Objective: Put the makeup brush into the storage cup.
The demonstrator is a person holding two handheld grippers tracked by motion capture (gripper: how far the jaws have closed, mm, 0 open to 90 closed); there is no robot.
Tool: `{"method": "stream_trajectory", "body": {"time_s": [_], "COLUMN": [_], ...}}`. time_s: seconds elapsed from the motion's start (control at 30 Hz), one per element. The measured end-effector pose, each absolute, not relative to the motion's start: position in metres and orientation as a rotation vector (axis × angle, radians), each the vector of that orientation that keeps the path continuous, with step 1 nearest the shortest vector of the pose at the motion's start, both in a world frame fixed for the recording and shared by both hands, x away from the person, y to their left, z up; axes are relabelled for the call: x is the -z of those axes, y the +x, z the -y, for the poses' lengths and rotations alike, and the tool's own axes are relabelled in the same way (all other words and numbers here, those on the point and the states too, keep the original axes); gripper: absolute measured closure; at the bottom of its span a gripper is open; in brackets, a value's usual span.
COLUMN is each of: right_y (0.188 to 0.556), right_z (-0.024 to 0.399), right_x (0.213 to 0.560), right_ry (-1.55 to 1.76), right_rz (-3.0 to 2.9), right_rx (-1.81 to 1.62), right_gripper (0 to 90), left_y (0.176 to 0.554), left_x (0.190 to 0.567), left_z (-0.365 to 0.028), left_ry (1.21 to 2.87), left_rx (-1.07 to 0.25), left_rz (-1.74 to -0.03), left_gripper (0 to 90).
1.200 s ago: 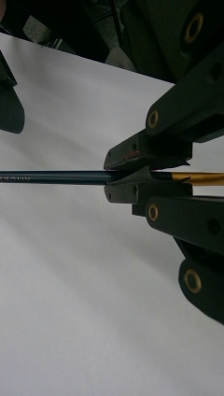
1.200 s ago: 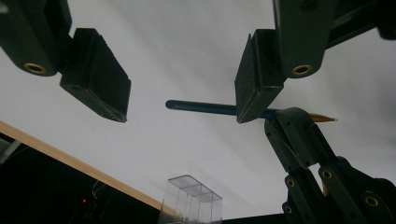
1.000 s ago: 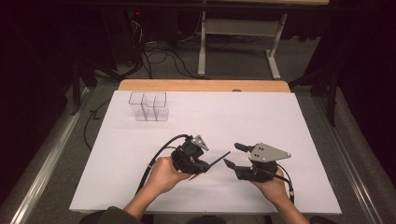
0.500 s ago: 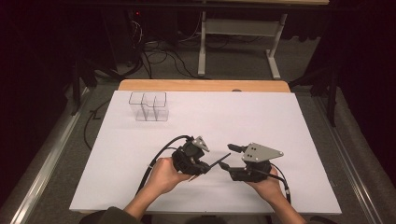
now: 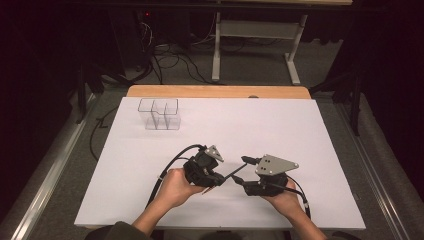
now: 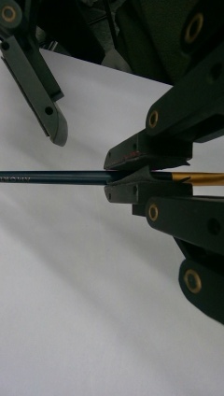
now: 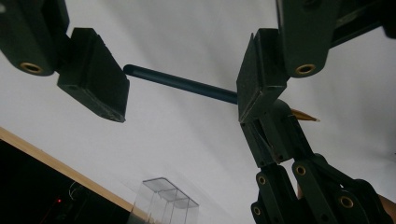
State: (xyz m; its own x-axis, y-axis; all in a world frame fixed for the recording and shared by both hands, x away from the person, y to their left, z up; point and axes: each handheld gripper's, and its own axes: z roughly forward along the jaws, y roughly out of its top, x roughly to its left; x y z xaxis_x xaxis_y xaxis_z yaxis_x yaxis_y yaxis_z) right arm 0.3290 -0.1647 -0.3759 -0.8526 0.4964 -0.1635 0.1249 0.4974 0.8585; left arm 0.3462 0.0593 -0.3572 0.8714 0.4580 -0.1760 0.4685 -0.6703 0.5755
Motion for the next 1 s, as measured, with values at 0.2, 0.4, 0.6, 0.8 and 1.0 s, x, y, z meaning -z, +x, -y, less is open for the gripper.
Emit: {"method": "stream_trajectory", "body": {"time_s": [0.2, 0.4, 0.6, 0.8, 1.0], "right_y": [0.328, 0.327, 0.327, 0.327, 0.327], "right_z": [0.164, 0.159, 0.158, 0.157, 0.155], "right_x": [0.376, 0.379, 0.380, 0.381, 0.384], "right_ry": [0.503, 0.470, 0.461, 0.443, 0.443], "right_rz": [-2.351, -2.374, -2.379, -2.381, -2.387], "right_rx": [-1.322, -1.286, -1.264, -1.234, -1.203], "right_gripper": [36.5, 36.4, 36.3, 36.2, 36.8], "left_y": [0.346, 0.347, 0.347, 0.348, 0.348], "left_x": [0.357, 0.356, 0.355, 0.354, 0.353], "left_z": [-0.059, -0.060, -0.062, -0.064, -0.065], "left_ry": [2.407, 2.398, 2.380, 2.365, 2.351], "left_rx": [0.025, 0.025, 0.035, 0.043, 0.044], "left_rz": [-0.664, -0.671, -0.676, -0.677, -0.680], "left_gripper": [82.7, 82.7, 82.7, 82.7, 82.7]}}
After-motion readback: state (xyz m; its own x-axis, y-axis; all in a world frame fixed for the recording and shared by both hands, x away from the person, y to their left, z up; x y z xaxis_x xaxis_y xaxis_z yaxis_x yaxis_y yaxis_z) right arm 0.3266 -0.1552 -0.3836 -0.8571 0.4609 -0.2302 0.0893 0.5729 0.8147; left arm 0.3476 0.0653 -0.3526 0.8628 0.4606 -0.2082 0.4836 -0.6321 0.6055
